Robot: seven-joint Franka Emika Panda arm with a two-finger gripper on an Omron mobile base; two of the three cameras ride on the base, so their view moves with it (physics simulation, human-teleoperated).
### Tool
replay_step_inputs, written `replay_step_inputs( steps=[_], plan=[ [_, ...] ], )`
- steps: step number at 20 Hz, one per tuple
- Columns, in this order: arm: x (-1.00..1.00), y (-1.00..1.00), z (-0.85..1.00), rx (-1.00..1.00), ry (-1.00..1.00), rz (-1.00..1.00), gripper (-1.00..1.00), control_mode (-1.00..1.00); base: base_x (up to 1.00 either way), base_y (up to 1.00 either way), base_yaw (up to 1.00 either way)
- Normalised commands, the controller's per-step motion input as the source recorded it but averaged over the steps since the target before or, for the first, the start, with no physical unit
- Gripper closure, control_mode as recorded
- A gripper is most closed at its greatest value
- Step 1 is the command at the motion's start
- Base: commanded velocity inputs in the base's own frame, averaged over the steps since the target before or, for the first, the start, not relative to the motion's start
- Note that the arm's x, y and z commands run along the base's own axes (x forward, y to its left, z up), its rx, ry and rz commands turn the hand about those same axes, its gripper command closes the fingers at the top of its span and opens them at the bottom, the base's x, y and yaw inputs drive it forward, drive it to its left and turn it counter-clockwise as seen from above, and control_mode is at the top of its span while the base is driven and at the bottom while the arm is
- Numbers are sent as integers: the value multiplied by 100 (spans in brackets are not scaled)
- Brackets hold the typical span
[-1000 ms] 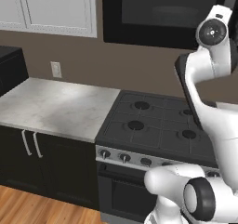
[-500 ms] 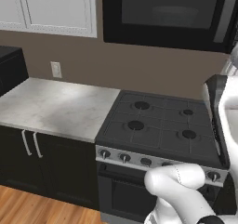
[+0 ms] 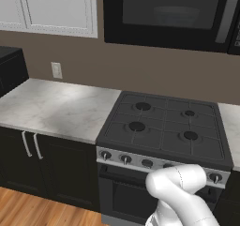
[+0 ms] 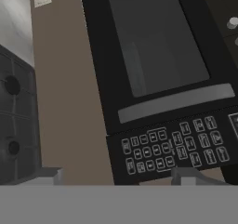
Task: Place the bowl containing the mushroom and potato in the microwave. Close the microwave door and press the start button to microwave the meal.
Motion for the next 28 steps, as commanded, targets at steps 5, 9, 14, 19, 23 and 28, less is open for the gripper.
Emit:
replay_step_inputs(
  steps=[5,9,14,19,23,28],
  plan=[
    [12,-4,-3,4,0,-2,100,-100,0,0,0],
    [37,-42,0,22,0,-5,100,-100,0,0,0],
    [38,-19,0,17,-1,-3,100,-100,0,0,0],
    [39,-22,0,18,-3,0,100,-100,0,0,0],
    [30,-25,0,16,-3,0,100,-100,0,0,0],
    [28,-22,0,14,-6,0,100,-100,0,0,0]
  ],
)
